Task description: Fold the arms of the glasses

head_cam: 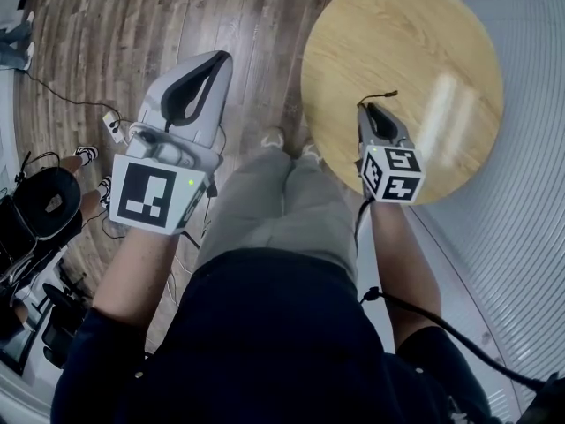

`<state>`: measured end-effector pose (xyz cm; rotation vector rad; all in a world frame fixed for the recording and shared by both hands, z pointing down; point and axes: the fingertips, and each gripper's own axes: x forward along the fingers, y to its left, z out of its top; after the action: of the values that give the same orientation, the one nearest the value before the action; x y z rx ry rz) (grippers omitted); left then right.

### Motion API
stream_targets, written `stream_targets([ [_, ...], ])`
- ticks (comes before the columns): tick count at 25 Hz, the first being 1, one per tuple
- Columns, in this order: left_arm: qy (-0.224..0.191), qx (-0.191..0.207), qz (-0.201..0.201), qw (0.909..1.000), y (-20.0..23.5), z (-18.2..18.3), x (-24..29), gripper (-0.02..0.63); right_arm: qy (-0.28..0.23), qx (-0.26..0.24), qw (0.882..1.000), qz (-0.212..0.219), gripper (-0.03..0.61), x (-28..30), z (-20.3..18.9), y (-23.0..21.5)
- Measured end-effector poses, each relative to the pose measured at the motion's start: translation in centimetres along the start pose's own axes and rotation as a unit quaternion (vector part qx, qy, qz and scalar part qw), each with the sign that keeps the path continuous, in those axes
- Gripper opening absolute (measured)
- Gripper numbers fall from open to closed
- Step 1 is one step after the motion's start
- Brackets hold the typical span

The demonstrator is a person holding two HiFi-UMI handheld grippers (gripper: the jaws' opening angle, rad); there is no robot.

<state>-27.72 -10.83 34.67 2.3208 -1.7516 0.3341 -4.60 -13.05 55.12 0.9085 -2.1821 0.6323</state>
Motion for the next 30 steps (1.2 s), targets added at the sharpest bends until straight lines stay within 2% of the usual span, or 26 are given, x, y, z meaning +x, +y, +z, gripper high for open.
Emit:
stream_targets([
  [4,-0.002,0.002,-0.001,1.0,0.2,1.1,0.0,0.002,-0.019,-0.002,1.0,0.013,0.083,-1.7,1.6,0.9],
  [10,-0.026,0.016,-0.007,0.9995,-0.4,3.3,1.1,0.002,-0.12,-0.01,0.992,0.029,0.087,-6.2,7.2,0.9],
  [14,-0.033,0.026,-0.012,0.999,-1.6,3.9,1.5,0.002,-0.158,-0.011,0.987,0.029,0.087,-7.6,9.4,0.1],
  [30,-0.021,0.032,-0.001,0.9993,-2.0,3.9,1.6,0.002,-0.152,-0.017,0.988,0.036,0.086,-5.7,9.6,-0.1],
])
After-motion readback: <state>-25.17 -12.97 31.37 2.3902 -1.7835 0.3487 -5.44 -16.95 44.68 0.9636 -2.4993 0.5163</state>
